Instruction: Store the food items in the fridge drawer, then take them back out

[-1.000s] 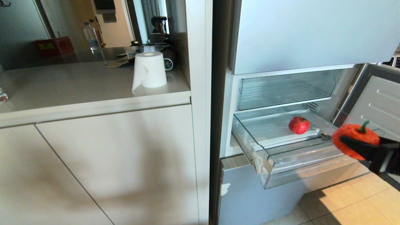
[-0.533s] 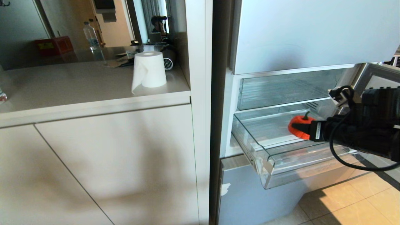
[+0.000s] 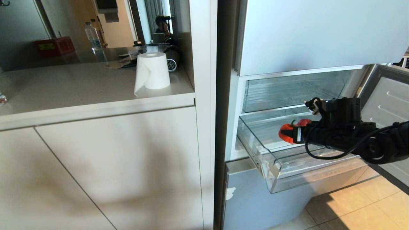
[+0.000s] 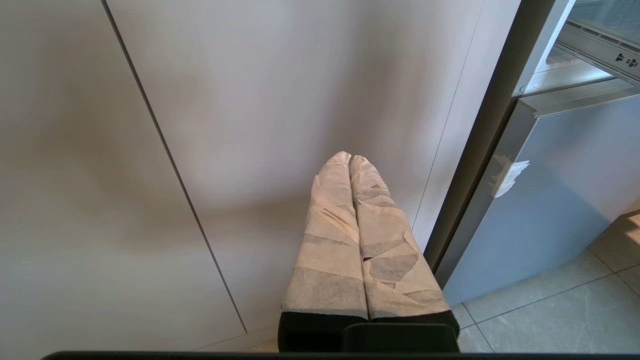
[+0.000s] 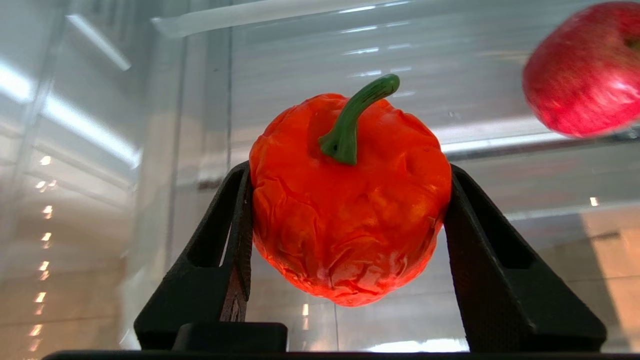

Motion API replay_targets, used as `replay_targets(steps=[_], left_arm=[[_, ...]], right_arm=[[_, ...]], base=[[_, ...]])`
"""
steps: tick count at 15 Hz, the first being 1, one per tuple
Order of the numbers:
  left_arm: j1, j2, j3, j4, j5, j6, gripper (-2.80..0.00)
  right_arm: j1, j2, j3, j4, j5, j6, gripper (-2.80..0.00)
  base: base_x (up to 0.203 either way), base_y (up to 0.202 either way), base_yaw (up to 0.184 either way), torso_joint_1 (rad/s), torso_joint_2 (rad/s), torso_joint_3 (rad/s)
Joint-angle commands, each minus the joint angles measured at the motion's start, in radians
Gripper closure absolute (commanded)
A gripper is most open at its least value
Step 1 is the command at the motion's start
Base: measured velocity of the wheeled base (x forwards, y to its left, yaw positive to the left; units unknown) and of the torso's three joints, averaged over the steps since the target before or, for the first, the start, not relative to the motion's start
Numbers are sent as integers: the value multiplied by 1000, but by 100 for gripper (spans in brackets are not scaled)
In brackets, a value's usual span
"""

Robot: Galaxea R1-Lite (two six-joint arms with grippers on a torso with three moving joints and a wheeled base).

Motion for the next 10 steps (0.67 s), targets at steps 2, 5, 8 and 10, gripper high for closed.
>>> replay_targets(steps=[2, 5, 8, 10], left_arm=[[0, 0, 0, 0, 1, 0, 0], [0, 0, 0, 0, 0, 0, 0], [0, 0, 0, 0, 0, 0, 0], [0, 0, 0, 0, 1, 0, 0]], right_arm=[[0, 115, -53, -13, 1, 0, 0], [0, 193, -113, -13, -1, 4, 0], [2, 259, -179, -14, -1, 4, 0], [2, 289, -205, -14, -2, 5, 0]], base=[[0, 0, 0, 0, 0, 0], [0, 0, 0, 0, 0, 0], [0, 0, 0, 0, 0, 0], [0, 0, 0, 0, 0, 0]])
